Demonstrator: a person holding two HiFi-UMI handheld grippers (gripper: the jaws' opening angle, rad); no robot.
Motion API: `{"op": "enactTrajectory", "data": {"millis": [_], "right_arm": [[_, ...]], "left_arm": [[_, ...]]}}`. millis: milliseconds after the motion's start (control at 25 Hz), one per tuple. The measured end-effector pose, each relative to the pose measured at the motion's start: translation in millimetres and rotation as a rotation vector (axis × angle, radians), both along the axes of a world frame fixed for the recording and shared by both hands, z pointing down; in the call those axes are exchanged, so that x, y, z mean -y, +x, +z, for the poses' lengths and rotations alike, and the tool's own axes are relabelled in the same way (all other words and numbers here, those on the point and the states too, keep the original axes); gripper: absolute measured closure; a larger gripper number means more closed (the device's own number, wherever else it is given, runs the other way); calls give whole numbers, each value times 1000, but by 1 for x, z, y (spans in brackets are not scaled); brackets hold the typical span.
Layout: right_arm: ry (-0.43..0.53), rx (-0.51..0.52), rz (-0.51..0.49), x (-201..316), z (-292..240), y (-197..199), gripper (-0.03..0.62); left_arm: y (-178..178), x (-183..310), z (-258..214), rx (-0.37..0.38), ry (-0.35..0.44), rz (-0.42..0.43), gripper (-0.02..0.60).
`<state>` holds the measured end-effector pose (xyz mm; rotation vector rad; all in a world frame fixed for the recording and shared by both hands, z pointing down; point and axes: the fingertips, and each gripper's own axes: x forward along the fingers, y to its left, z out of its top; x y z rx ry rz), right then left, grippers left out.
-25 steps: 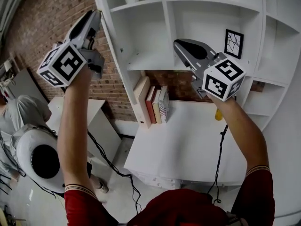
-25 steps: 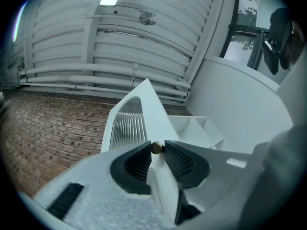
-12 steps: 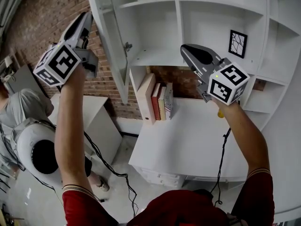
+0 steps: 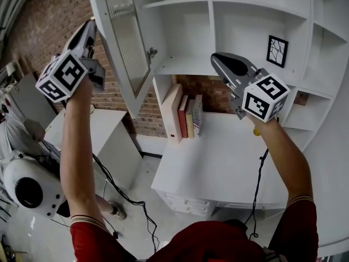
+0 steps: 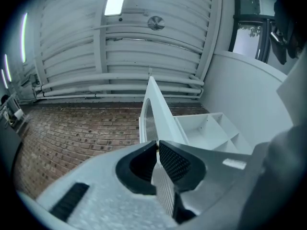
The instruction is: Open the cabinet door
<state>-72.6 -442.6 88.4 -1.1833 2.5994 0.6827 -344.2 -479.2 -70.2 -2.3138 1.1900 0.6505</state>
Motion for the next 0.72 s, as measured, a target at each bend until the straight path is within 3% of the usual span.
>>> {"op": "enactTrajectory", "data": {"millis": [520,720], "right_arm": [[-30,-27,8,-5,12,-3,582],[-25,-9,-17,-14,13,5,582]], "left_arm": [[-58,6,11,-66,-28,-119,577],[-57,-16,24,-58,-33,-146,575]]}}
